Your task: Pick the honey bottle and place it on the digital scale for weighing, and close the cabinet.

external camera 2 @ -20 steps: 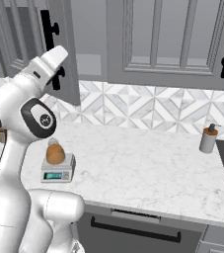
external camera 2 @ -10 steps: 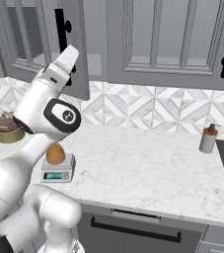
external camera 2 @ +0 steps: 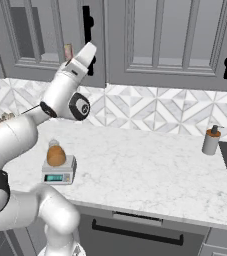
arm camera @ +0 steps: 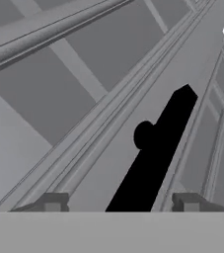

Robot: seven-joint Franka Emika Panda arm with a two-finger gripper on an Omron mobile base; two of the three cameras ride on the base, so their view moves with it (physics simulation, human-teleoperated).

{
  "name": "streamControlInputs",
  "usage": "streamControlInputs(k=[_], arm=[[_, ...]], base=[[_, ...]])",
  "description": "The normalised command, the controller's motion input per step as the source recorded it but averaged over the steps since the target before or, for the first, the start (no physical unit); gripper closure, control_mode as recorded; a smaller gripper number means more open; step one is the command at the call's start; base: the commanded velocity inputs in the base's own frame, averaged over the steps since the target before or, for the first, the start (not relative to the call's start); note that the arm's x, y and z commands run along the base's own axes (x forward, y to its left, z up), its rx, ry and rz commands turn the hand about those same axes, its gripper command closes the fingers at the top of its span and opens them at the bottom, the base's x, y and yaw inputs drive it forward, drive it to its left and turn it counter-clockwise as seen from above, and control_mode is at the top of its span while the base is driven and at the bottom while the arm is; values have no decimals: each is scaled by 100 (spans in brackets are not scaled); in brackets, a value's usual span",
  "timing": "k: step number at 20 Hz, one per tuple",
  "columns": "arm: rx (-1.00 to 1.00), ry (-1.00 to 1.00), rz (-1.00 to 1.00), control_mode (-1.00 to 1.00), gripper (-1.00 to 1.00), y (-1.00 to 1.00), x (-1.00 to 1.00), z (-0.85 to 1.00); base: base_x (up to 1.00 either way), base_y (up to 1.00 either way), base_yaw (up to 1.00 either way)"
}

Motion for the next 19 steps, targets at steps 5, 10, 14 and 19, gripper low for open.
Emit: streamControlInputs(k=[5,10,14,19], arm=[[3,26,0,-100,-100,-32,67,30],[3,39,0,-100,-100,-35,82,22],[9,33,0,-100,-100,-73,88,2],[12,40,0,-100,-100,-66,44,41]], base=[[0,0,0],[0,0,0],[0,0,0],[0,0,0]])
